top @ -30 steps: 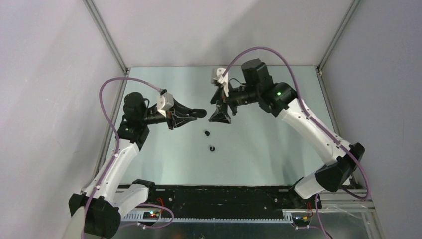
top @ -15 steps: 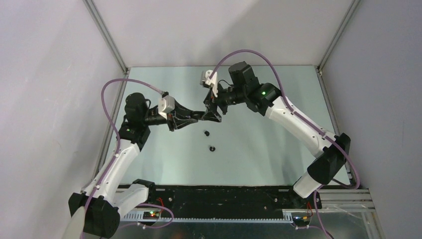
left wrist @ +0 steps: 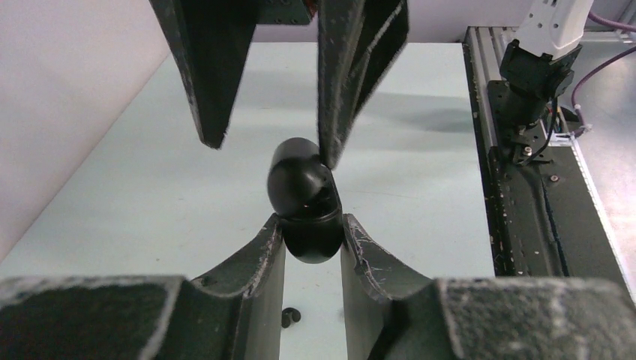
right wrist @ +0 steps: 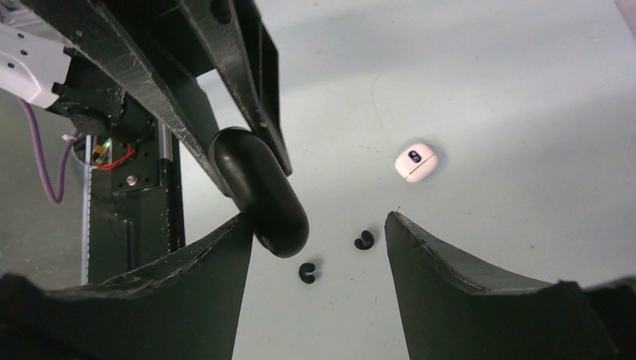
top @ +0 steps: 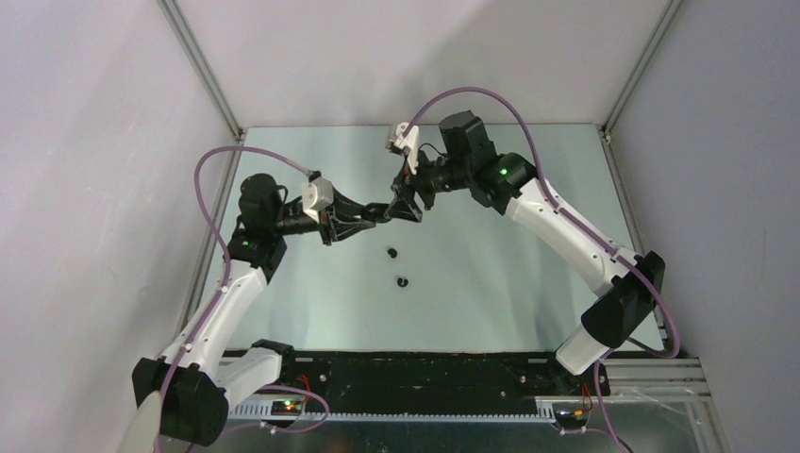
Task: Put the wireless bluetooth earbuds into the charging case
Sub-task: Open the charging case at the center of the board, then pick up the right earbud from the center of the board.
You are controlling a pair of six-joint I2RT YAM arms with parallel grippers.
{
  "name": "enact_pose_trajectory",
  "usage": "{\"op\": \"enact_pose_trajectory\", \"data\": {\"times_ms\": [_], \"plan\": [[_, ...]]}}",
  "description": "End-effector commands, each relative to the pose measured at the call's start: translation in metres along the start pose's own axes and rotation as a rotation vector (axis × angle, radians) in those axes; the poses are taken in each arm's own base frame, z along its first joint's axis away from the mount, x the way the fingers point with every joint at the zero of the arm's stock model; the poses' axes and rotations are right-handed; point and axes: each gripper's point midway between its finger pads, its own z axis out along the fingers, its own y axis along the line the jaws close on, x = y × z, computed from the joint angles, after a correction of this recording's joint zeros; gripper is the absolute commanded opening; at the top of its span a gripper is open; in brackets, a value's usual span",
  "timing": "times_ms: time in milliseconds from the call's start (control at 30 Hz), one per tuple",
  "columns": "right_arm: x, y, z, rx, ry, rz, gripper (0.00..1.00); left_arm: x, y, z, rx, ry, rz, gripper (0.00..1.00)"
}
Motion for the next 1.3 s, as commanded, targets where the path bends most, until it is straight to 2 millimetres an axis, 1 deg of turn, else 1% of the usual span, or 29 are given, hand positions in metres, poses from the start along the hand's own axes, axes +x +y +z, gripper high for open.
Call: {"op": "enact_pose_trajectory", "data": {"times_ms": [0, 233, 433, 533, 733, 767, 867, 967, 1067, 1100, 1133, 1167, 1200, 1233, 1267], "plan": [[-0.037, -0.028, -0.016, 0.116, -0.103, -0.059, 0.68, -0.005, -0.015, 0.003, 0.086, -0.018, 0.000, 0.00], [-0.031, -0.021, -0.014, 0.081, -0.100, -0.034, 0.64, -0.006, -0.014, 0.002, 0.071, -0.016, -0.012, 0.00], [-0.029, -0.012, -0.018, 0.051, -0.094, -0.041, 0.64, -0.006, -0.002, 0.005, 0.028, -0.003, -0.107, 0.00], [-0.023, -0.008, -0.019, 0.033, -0.082, -0.044, 0.59, -0.008, 0.002, 0.006, 0.017, -0.007, -0.120, 0.00], [-0.016, -0.001, -0.021, 0.012, -0.071, -0.042, 0.56, -0.014, 0.012, 0.008, -0.011, -0.019, -0.145, 0.00], [-0.016, -0.001, -0.021, 0.013, -0.071, -0.042, 0.56, -0.013, 0.013, 0.008, -0.015, -0.019, -0.167, 0.00], [-0.025, -0.003, -0.027, 0.040, -0.093, -0.050, 0.65, -0.010, 0.015, 0.009, -0.021, -0.020, -0.210, 0.00], [-0.042, -0.004, -0.040, 0.064, -0.127, -0.061, 0.71, -0.005, 0.016, 0.010, -0.022, -0.019, -0.254, 0.00], [-0.051, -0.003, -0.053, 0.088, -0.146, -0.078, 0.76, -0.001, 0.018, 0.012, -0.030, -0.031, -0.327, 0.00], [-0.049, -0.004, -0.055, 0.098, -0.138, -0.080, 0.77, -0.002, 0.020, 0.013, -0.039, -0.045, -0.319, 0.00], [-0.048, -0.004, -0.059, 0.106, -0.138, -0.084, 0.78, -0.002, 0.021, 0.012, -0.048, -0.054, -0.362, 0.00], [-0.039, -0.006, -0.058, 0.118, -0.118, -0.078, 0.78, -0.003, 0.025, 0.013, -0.066, -0.075, -0.351, 0.00], [-0.038, -0.007, -0.064, 0.131, -0.119, -0.081, 0.78, 0.001, 0.027, 0.011, -0.081, -0.081, -0.405, 0.00], [-0.026, -0.009, -0.062, 0.135, -0.098, -0.074, 0.78, -0.003, 0.032, 0.010, -0.100, -0.104, -0.389, 0.00], [-0.024, -0.009, -0.067, 0.147, -0.098, -0.079, 0.78, -0.001, 0.035, 0.008, -0.123, -0.116, -0.431, 0.00]]}}
